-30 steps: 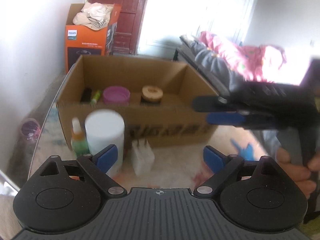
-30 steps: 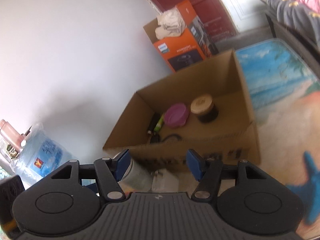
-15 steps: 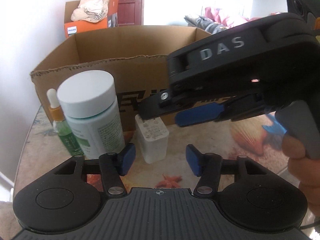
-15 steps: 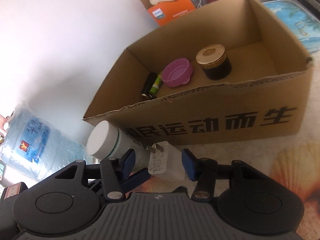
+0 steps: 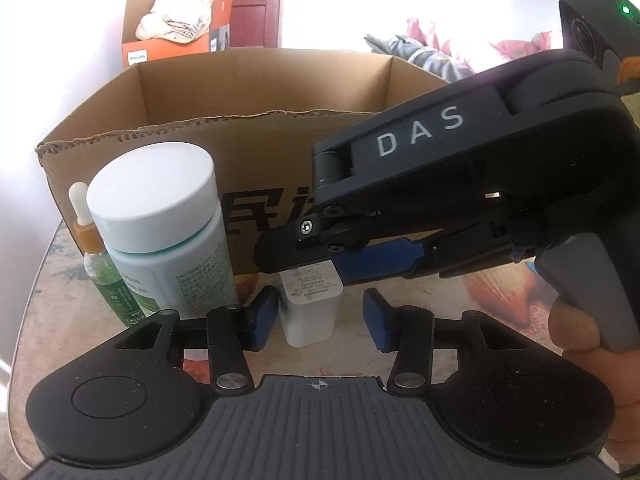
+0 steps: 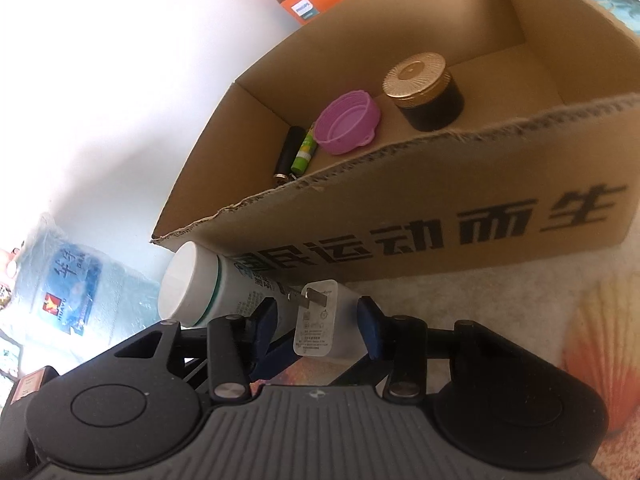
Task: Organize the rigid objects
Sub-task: 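Lift the white charger plug toward the box with the right gripper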
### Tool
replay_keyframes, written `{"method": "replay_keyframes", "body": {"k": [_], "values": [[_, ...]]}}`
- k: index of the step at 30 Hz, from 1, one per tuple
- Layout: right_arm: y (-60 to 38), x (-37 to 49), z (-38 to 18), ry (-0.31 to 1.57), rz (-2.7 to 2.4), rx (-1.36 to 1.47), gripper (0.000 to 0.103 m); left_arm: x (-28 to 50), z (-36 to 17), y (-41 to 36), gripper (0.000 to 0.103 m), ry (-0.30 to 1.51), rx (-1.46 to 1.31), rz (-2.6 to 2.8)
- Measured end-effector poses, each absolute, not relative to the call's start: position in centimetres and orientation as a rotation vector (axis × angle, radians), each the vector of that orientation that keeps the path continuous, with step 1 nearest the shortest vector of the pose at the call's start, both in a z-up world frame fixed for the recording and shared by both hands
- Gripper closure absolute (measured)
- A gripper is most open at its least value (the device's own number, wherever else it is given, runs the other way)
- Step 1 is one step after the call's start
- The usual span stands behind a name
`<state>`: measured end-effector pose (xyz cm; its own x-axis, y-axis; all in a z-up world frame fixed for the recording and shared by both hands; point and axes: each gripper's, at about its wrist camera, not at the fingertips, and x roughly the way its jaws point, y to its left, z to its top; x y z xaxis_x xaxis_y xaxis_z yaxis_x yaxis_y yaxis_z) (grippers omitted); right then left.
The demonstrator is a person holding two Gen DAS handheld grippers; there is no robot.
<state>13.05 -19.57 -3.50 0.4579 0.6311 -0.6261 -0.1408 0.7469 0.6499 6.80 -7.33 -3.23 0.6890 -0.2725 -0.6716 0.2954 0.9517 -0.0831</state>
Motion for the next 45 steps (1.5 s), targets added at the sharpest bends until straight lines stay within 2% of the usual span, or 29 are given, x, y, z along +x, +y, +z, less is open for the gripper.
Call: {"method": "replay_keyframes", "body": {"k": [24, 39, 43, 44, 45], "values": [[-23.4, 9.4, -3.6, 0.98, 0.426, 0.636, 0.056, 7.0, -3.0, -8.9, 0.056, 0.753, 0.091, -0.429], [-23.5, 10.0, -4.1, 0.987, 0.402, 0.605, 0.056, 8.2, -3.7, -10.0, 0.057, 0.765, 0.133, -0.416], [-23.5, 10.2, -4.3, 0.983, 0.405, 0.608, 0.056, 8.7, -3.8, -10.3, 0.064, 0.774, 0.135, -0.402], [-23.4, 10.3, -4.2, 0.981, 0.4, 0.605, 0.056, 9.1, -3.8, -10.6, 0.072, 0.777, 0.132, -0.393], [-23.5, 10.3, -4.1, 0.976, 0.392, 0.6, 0.056, 9.3, -3.7, -10.4, 0.072, 0.781, 0.127, -0.392]]}}
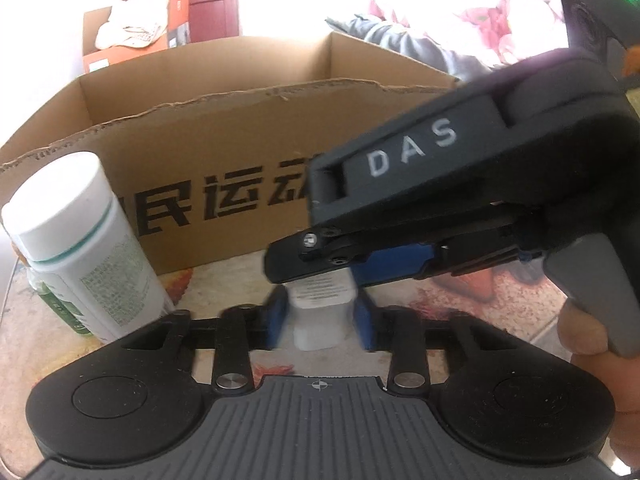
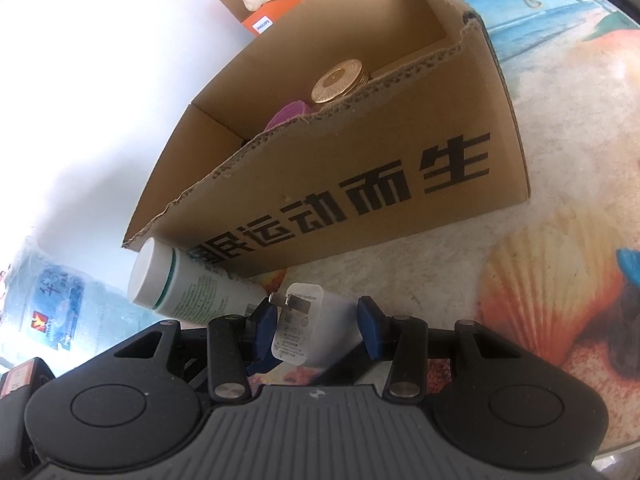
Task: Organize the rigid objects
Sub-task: 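Lift the white charger plug toward the box with the right gripper, then carry the held charger plug up over the box rim with the right gripper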
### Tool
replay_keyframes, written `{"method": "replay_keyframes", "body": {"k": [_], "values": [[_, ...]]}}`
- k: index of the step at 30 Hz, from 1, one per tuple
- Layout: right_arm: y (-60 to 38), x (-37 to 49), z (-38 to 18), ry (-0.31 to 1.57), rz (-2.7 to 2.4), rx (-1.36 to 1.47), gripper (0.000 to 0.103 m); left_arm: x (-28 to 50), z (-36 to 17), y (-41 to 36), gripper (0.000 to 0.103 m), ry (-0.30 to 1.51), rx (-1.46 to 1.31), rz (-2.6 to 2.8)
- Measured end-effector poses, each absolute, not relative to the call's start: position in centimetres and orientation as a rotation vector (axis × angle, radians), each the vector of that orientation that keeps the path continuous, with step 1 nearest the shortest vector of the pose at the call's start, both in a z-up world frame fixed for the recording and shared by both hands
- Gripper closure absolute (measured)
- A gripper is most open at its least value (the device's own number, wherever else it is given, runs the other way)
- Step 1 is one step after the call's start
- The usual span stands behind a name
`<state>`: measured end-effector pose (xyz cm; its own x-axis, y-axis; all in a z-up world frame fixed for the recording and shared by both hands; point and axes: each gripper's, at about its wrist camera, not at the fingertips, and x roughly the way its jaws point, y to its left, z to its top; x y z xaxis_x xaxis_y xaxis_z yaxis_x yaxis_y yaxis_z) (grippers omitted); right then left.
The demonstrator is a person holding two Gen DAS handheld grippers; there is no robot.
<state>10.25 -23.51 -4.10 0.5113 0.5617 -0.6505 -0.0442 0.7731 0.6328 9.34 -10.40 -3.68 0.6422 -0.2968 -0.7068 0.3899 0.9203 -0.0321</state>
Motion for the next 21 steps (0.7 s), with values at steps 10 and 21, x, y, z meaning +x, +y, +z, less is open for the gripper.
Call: {"method": "replay_keyframes", "body": {"k": [10, 21], "values": [[-23.9, 9.7, -3.1, 0.951, 0.375, 0.602, 0.056, 10.0, -2.7, -10.7, 0.074, 0.791, 0.115, -0.391], [-24.4, 8.5, -1.8, 0.916, 0.384, 0.608, 0.056, 8.3, -3.0, -10.6, 0.074, 0.758, 0.142, -0.382]]}}
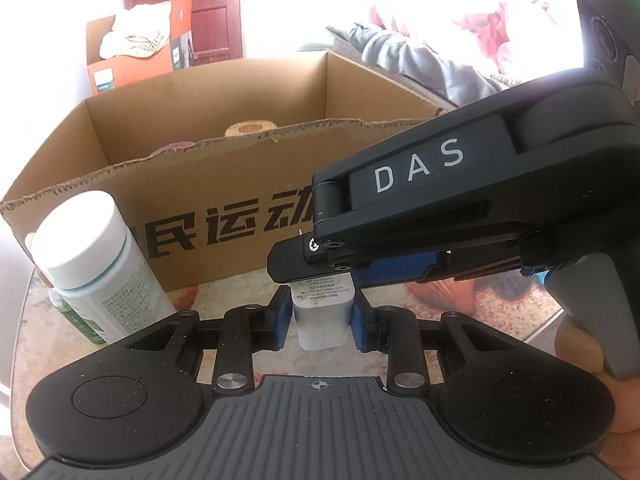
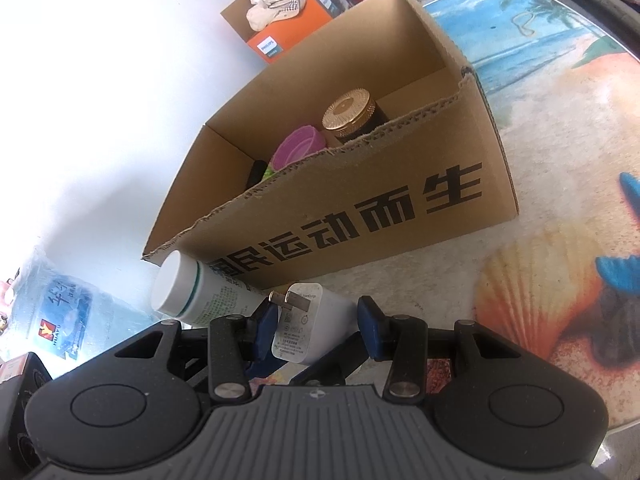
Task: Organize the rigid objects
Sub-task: 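Carry the held charger plug up over the box rim with the right gripper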
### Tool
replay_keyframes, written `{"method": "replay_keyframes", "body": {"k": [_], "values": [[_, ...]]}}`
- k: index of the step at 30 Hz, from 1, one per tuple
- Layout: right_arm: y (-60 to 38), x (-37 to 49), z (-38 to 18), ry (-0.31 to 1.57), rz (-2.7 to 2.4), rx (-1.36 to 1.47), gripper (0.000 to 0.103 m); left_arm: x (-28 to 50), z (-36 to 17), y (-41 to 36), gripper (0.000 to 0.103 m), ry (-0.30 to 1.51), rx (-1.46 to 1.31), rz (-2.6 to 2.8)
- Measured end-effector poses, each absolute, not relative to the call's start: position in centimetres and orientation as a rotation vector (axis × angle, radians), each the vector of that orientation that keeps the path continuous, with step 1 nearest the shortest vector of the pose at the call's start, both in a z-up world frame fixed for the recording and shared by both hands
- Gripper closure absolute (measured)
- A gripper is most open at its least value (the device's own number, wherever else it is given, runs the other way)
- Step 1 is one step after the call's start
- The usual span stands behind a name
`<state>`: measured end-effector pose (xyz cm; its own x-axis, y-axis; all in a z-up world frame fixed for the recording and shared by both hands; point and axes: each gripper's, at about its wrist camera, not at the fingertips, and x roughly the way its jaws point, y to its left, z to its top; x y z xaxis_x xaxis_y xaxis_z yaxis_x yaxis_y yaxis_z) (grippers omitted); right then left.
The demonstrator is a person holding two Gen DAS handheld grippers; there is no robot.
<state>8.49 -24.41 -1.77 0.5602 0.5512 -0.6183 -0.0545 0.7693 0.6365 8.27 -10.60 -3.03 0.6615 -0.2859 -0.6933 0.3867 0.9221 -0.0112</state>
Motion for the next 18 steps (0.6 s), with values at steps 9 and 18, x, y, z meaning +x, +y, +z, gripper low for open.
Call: {"method": "replay_keyframes", "body": {"k": [9, 18], "values": [[-24.44, 7.88, -1.25, 0.901, 0.391, 0.604, 0.056, 7.44, -3.52, -11.18, 0.074, 0.741, 0.158, -0.372], [-24.08, 7.64, -1.67, 0.893, 0.378, 0.58, 0.056, 7.34, -3.63, -11.3, 0.074, 0.738, 0.146, -0.379]]}}
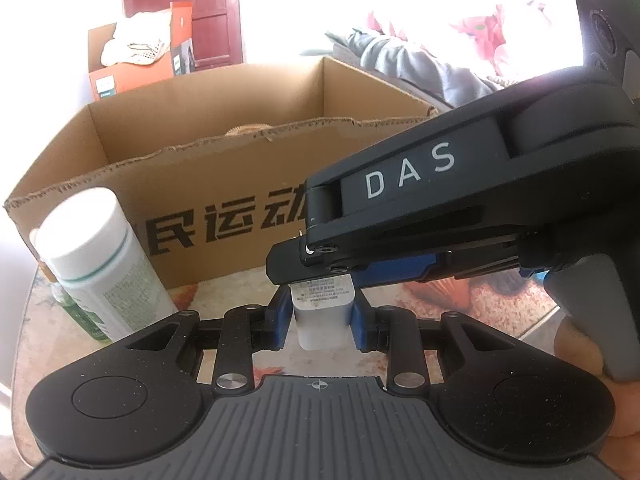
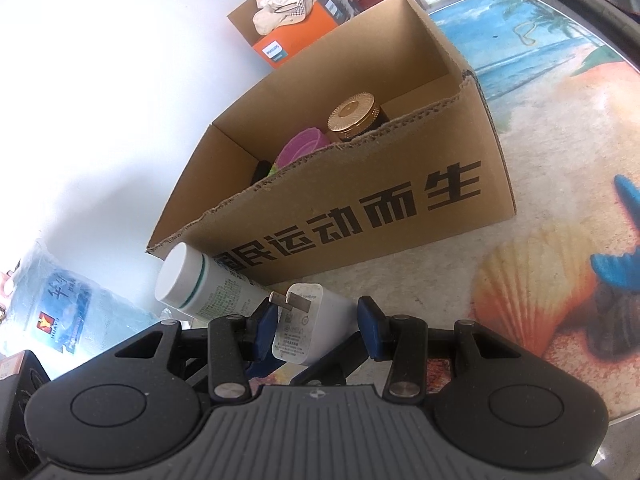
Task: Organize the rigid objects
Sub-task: 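Carry the held charger plug up over the box rim with the right gripper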
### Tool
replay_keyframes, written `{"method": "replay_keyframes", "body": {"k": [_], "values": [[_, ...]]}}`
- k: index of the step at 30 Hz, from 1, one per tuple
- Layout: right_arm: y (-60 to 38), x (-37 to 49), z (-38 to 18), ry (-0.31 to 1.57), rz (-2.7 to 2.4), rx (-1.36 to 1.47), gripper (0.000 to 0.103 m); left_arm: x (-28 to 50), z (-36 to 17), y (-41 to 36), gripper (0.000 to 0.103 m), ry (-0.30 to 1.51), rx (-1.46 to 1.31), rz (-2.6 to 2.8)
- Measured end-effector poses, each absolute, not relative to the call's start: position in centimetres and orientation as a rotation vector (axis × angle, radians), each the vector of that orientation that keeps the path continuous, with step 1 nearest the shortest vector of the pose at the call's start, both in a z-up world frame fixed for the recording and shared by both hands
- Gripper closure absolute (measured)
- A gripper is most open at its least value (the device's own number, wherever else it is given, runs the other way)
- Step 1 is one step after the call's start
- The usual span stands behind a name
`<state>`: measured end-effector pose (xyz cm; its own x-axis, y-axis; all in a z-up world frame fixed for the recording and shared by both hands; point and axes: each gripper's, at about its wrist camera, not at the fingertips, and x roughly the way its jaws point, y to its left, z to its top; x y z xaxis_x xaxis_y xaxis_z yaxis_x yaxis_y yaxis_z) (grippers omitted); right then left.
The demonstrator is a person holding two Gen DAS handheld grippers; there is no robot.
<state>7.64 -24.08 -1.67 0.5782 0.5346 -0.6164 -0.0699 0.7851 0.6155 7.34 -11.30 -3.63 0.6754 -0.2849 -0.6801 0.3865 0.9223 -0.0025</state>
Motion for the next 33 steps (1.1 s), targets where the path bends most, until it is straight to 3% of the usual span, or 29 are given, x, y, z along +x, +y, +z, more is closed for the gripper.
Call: {"method": "replay_keyframes", "body": {"k": [16, 20, 24, 27, 29, 33], "values": [[-24.6, 7.6, -3.8, 0.89, 0.344, 0.581, 0.054, 8.4, -5.2, -11.3, 0.071, 0.745, 0.152, -0.405], [-24.8, 7.0, -3.3, 0.857, 0.322, 0.551, 0.041, 7.7, -5.0, -10.9, 0.065, 0.747, 0.153, -0.405], [-25.6, 5.9, -1.9, 0.791, 0.292, 0.511, 0.031, 7.3, -4.7, -10.3, 0.042, 0.742, 0.149, -0.389], [-26.2, 4.9, -0.2, 0.735, 0.28, 0.456, 0.016, 6.9, -4.4, -9.5, 0.031, 0.738, 0.109, -0.385], [-26.2, 4.3, 1.1, 0.701, 0.266, 0.398, 0.0, 6.7, -4.2, -9.0, 0.026, 0.734, 0.08, -0.394], [-25.3, 3.0, 3.9, 0.612, 0.218, 0.203, 0.0, 6.8, -3.8, -8.1, 0.023, 0.732, 0.039, -0.428]]}}
